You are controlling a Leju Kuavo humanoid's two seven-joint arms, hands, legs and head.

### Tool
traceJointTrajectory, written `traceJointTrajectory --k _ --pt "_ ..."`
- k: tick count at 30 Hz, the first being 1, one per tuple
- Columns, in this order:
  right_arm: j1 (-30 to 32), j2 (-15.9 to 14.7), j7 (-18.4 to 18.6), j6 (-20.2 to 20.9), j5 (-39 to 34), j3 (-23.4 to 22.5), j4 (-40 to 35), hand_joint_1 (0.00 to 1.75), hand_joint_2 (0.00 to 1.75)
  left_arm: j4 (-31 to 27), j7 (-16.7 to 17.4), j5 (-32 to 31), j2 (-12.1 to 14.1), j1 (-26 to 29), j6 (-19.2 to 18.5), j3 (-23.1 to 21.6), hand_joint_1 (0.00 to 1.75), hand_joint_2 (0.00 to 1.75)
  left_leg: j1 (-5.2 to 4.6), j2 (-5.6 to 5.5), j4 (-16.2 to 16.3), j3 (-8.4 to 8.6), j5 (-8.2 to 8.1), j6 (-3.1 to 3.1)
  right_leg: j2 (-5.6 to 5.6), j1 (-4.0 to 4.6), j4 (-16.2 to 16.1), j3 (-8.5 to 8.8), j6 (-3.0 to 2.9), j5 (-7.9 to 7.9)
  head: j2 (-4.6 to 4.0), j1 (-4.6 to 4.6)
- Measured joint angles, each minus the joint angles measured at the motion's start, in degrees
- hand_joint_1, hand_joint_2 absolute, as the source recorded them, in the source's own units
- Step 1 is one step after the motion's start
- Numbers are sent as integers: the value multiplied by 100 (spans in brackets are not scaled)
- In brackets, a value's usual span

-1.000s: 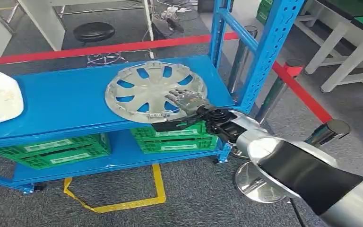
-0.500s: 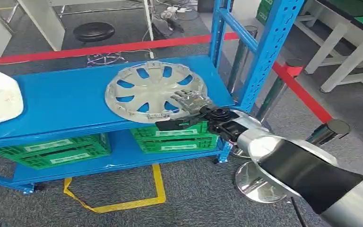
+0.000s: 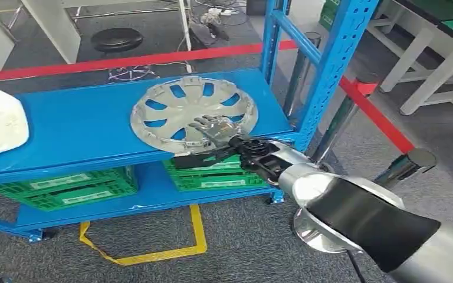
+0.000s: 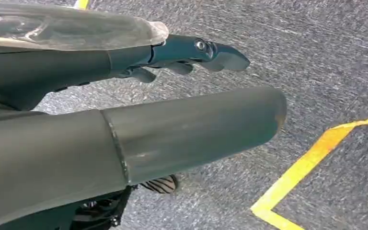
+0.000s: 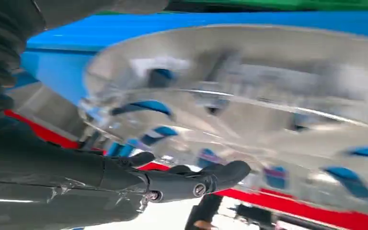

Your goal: Take the parts from the cabinet and place them on the table.

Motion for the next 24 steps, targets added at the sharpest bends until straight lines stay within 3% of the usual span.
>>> traceJointTrajectory --k 5,24 --pt "-4 157 17 0 9 -15 4 0 175 0 -2 -26 -11 -5 -35 0 0 0 -1 -3 0 -1 0 0 -6 0 0 1 0 0 0 -2" --pt "-3 221 103 114 11 -41 44 0 175 0 -4 -55 -11 -5 -41 0 0 0 -1 -2 1 0 0 0 -3 -1 -1 1 0 0 0 0"
